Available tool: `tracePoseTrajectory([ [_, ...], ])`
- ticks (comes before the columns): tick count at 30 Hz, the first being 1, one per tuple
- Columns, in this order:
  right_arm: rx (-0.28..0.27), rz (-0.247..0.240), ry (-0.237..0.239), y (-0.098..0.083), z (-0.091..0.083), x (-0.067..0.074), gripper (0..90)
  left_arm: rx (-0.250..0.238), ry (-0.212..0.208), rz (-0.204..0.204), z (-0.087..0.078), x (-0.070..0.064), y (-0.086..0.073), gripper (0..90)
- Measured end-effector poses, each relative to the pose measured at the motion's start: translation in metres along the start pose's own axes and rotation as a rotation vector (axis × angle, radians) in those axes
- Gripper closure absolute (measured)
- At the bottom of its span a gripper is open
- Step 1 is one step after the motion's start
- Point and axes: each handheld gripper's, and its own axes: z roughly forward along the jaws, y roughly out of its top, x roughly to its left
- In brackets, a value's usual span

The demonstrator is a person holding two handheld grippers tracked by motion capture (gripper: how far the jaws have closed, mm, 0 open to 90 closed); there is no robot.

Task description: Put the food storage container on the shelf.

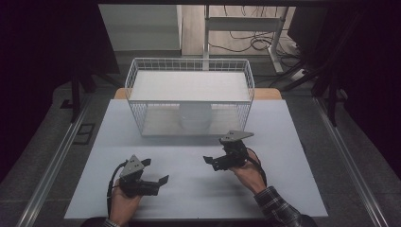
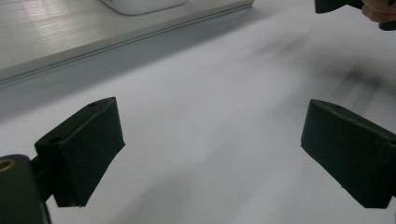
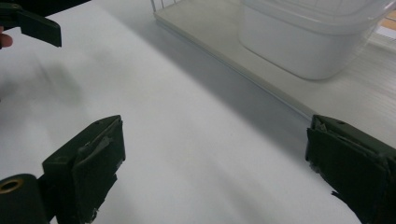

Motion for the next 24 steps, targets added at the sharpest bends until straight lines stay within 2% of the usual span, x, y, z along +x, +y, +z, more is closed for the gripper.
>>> tracePoseTrajectory([
  [8,-0.007,0.013,-0.003,-0.012,-0.018,0.002,2.5,0.006,0.003,-0.017,-0.005,0.002,-0.002,5.2],
  [15,-0.006,0.031,-0.016,-0.025,-0.036,0.001,2.3,0.002,0.029,-0.014,-0.014,0.003,-0.004,5.2],
  [24,-0.023,0.059,-0.061,-0.041,-0.063,-0.001,2.2,0.004,0.065,-0.015,-0.028,0.004,-0.008,4.8],
])
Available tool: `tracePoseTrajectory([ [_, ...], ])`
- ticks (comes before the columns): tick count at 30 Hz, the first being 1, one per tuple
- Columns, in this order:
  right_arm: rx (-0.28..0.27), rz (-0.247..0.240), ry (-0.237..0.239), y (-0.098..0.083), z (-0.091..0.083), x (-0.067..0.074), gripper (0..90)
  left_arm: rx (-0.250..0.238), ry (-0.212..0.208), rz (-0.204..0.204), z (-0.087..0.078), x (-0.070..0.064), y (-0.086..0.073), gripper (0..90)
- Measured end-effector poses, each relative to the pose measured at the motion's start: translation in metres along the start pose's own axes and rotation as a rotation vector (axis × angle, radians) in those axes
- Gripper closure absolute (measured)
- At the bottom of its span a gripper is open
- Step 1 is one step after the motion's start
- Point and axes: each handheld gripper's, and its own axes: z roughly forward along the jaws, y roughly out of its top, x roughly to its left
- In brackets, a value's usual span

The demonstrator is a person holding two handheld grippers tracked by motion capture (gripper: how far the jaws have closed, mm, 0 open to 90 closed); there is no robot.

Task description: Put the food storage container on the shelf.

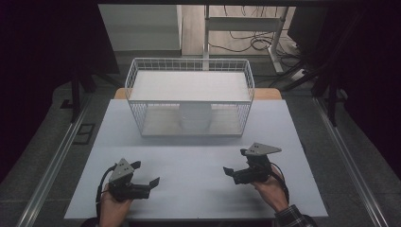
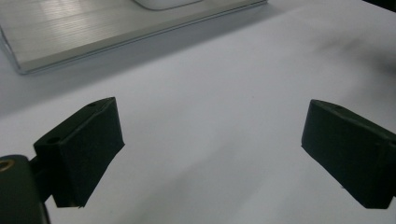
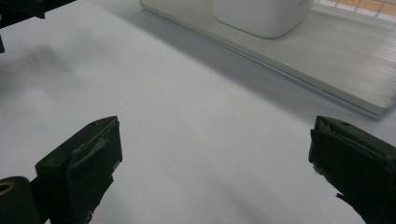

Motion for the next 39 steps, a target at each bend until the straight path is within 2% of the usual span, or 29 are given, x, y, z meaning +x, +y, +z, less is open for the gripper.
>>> tracePoseTrajectory([
  [14,-0.009,0.040,-0.058,-0.021,-0.031,-0.005,1.0,-0.008,0.037,-0.029,-0.022,0.008,-0.012,4.4],
  [25,-0.008,0.073,-0.131,-0.042,-0.057,-0.008,0.0,-0.011,0.072,-0.054,-0.039,0.012,-0.022,4.1],
  [35,0.011,0.116,-0.198,-0.066,-0.077,-0.011,0.0,0.016,0.073,-0.065,-0.041,0.013,-0.028,2.4],
  [39,0.028,0.127,-0.213,-0.074,-0.080,-0.012,0.0,0.027,0.070,-0.064,-0.040,0.013,-0.030,2.4],
])
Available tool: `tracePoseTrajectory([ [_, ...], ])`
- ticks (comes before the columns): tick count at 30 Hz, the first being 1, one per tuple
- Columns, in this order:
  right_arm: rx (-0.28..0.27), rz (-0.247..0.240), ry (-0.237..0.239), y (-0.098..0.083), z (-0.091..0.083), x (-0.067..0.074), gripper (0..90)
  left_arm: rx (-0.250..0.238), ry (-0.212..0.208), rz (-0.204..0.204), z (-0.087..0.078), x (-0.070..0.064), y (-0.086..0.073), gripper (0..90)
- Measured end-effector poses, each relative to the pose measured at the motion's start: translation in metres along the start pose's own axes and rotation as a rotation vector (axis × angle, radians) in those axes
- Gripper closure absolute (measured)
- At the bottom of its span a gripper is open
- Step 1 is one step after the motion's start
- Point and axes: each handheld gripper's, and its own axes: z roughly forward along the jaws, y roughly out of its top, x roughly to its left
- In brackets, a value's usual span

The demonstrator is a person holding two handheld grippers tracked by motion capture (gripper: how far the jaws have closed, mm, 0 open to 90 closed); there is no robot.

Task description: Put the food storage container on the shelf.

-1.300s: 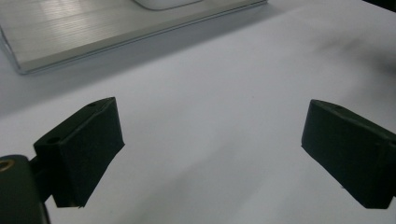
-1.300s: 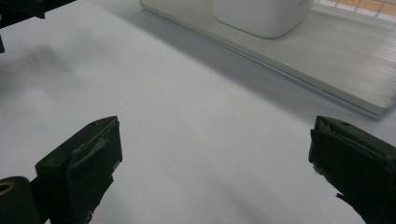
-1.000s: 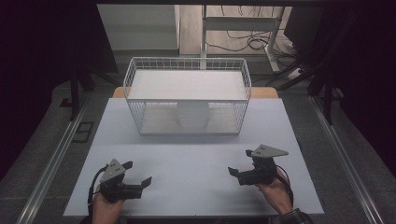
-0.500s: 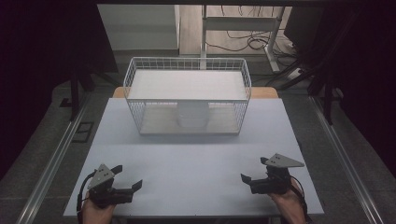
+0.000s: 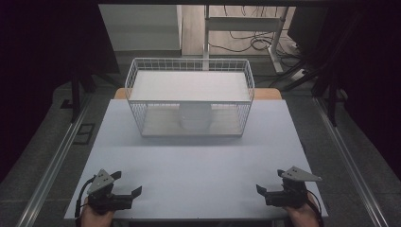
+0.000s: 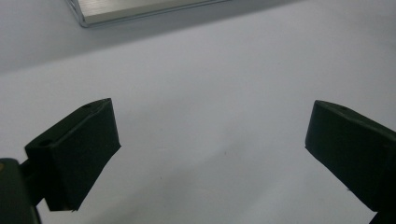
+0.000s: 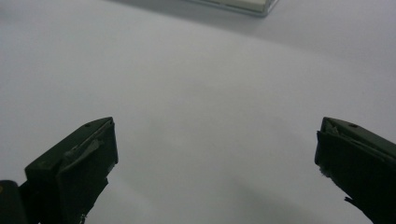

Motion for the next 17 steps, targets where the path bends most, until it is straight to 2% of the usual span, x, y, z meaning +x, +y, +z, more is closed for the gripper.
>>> tracePoseTrajectory([
  [7,0.035,-0.003,-0.025,-0.0028,0.0022,0.0012,0.0,0.014,0.003,-0.021,0.0015,0.0017,-0.0001,3.4],
  [17,0.087,-0.042,-0.036,-0.0020,0.0071,0.0051,0.1,0.048,0.005,-0.001,0.0053,-0.0008,0.0015,4.8],
])
